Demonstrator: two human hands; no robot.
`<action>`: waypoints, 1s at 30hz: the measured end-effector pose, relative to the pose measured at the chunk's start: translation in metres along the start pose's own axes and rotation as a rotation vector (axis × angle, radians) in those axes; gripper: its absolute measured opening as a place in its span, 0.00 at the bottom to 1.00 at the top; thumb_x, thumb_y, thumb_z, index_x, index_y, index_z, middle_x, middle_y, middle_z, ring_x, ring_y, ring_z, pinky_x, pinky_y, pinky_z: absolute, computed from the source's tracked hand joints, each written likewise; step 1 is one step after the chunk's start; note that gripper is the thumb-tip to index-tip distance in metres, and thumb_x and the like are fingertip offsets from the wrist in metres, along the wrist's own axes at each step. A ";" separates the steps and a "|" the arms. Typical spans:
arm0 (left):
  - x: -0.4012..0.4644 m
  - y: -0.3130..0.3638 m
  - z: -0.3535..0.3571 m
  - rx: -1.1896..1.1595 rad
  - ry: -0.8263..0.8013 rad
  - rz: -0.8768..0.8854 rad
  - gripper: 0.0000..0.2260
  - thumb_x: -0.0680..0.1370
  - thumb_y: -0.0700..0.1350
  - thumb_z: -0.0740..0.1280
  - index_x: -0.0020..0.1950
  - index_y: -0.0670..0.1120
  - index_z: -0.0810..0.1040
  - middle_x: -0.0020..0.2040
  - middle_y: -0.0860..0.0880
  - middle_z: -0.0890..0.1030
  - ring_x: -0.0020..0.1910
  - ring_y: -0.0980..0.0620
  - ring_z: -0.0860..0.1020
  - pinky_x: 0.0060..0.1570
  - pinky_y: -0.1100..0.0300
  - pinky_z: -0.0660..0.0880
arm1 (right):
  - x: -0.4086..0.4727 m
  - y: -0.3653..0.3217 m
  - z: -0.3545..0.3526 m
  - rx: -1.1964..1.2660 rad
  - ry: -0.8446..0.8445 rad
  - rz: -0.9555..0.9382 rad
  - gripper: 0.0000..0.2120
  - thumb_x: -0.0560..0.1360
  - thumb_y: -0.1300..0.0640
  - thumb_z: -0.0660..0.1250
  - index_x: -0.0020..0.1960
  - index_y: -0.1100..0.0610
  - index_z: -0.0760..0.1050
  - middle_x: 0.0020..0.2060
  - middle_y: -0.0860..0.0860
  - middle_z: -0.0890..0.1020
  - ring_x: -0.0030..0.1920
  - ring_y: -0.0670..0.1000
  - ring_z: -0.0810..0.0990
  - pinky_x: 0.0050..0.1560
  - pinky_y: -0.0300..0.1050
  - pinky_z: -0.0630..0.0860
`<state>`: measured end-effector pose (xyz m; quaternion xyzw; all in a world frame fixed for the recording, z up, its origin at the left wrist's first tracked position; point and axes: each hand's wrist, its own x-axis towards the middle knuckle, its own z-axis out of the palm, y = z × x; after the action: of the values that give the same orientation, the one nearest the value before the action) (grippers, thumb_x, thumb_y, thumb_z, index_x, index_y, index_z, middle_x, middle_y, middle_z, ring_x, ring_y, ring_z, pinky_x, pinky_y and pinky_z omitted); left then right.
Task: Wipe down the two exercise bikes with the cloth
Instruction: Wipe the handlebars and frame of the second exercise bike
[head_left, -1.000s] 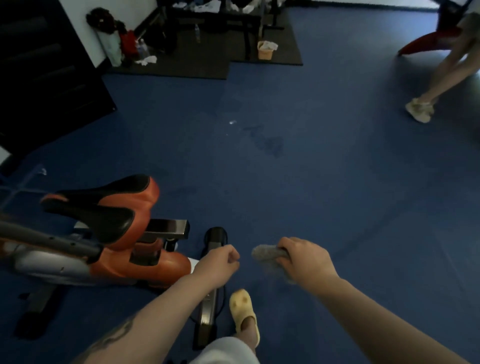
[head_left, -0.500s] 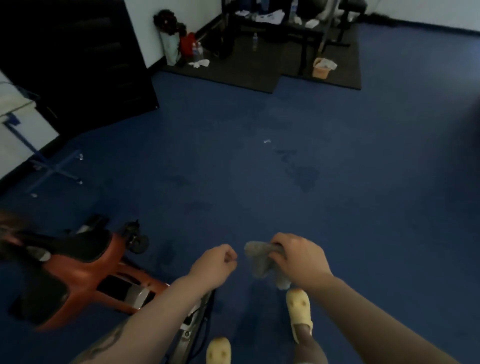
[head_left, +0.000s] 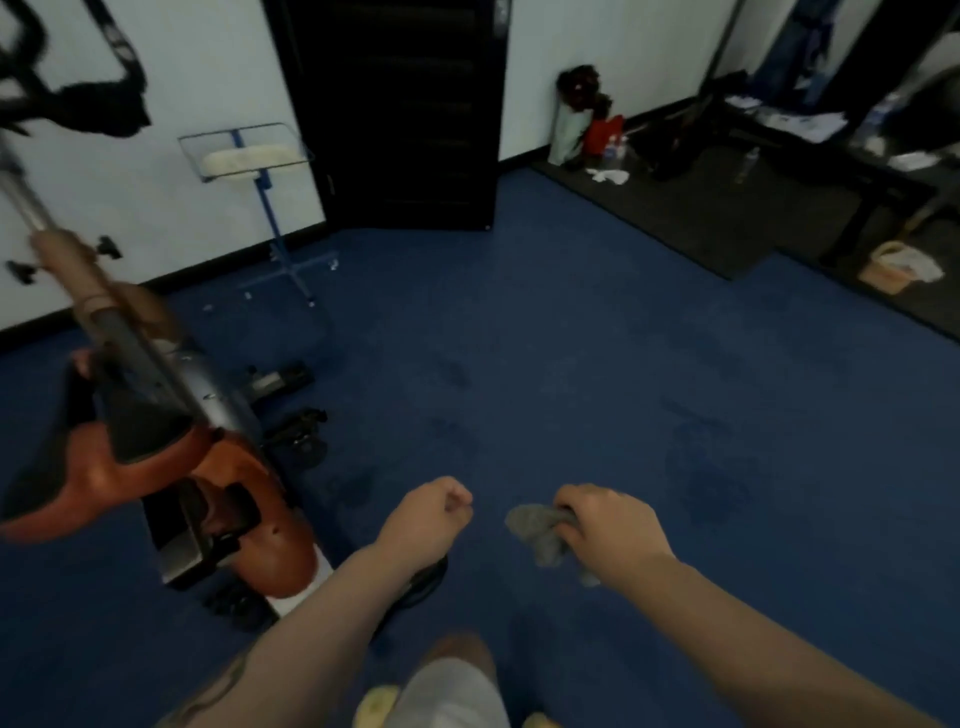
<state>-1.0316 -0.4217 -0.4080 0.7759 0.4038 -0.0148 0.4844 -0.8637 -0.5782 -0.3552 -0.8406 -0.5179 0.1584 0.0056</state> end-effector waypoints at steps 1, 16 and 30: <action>-0.001 0.003 0.000 -0.004 0.015 -0.021 0.03 0.80 0.47 0.66 0.47 0.55 0.76 0.50 0.55 0.79 0.50 0.58 0.77 0.48 0.66 0.72 | 0.007 0.003 -0.004 0.004 -0.009 -0.021 0.07 0.79 0.51 0.59 0.54 0.48 0.73 0.49 0.43 0.78 0.46 0.46 0.77 0.42 0.39 0.72; 0.124 0.014 -0.074 -0.073 0.233 -0.223 0.02 0.80 0.45 0.65 0.51 0.51 0.77 0.52 0.53 0.80 0.52 0.55 0.78 0.54 0.57 0.76 | 0.210 -0.007 -0.053 -0.045 -0.091 -0.360 0.06 0.79 0.48 0.59 0.54 0.47 0.72 0.50 0.43 0.78 0.48 0.46 0.77 0.45 0.41 0.72; 0.257 0.035 -0.199 -0.006 0.325 -0.259 0.03 0.79 0.48 0.65 0.52 0.53 0.76 0.48 0.56 0.79 0.49 0.56 0.78 0.53 0.55 0.77 | 0.411 -0.057 -0.103 -0.038 -0.044 -0.534 0.06 0.79 0.49 0.60 0.53 0.48 0.72 0.49 0.44 0.78 0.48 0.47 0.76 0.42 0.41 0.69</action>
<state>-0.9094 -0.1198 -0.3825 0.7085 0.5729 0.0496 0.4091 -0.7151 -0.1777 -0.3544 -0.6704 -0.7243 0.1599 0.0202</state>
